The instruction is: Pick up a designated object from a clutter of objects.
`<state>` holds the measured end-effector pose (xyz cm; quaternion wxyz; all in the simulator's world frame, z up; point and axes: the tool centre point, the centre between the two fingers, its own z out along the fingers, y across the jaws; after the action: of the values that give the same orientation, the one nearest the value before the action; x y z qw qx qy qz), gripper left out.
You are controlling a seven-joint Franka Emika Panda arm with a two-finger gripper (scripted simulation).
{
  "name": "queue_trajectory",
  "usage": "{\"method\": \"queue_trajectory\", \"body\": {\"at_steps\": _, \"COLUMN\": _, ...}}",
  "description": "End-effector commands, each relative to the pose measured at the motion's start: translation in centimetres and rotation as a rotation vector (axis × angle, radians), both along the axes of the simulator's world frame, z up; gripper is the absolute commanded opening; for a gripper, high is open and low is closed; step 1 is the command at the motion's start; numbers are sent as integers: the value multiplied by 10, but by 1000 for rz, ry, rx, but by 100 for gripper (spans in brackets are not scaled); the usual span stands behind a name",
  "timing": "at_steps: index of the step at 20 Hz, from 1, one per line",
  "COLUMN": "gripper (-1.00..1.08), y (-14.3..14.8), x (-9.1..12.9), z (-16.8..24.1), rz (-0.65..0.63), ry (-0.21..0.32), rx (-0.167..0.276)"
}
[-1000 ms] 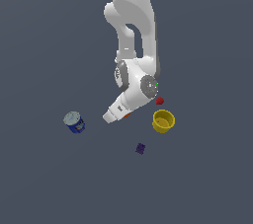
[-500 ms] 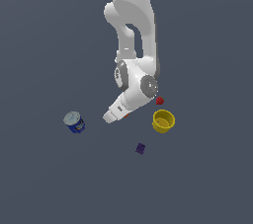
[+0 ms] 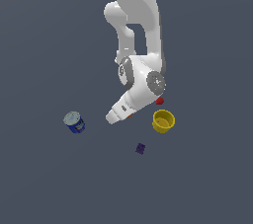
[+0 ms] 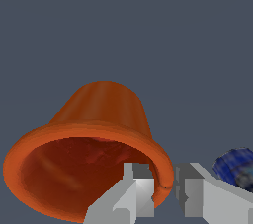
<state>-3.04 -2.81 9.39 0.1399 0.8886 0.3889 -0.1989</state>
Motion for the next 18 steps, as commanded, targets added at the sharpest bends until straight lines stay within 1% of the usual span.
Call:
{"method": "queue_trajectory", "body": {"at_steps": 1, "gripper": -100, "y": 11, "x": 13, "z": 16, "rz": -4, "ry": -31, "rx": 0}}
{"method": "queue_trajectory", "body": {"at_steps": 7, "gripper": -100, "y": 47, "x": 51, "z": 71, "rz": -23, "ry": -128, "rx": -2}}
{"method": "queue_trajectory", "body": {"at_steps": 13, "gripper": -100, "y": 87, "x": 92, "z": 141, "rz": -46, "ry": -247, "rx": -7}}
{"method": "queue_trajectory", "body": {"at_steps": 18, "gripper": -100, "y": 118, "x": 118, "z": 196, "rz": -63, "ry": -337, "rx": -12}}
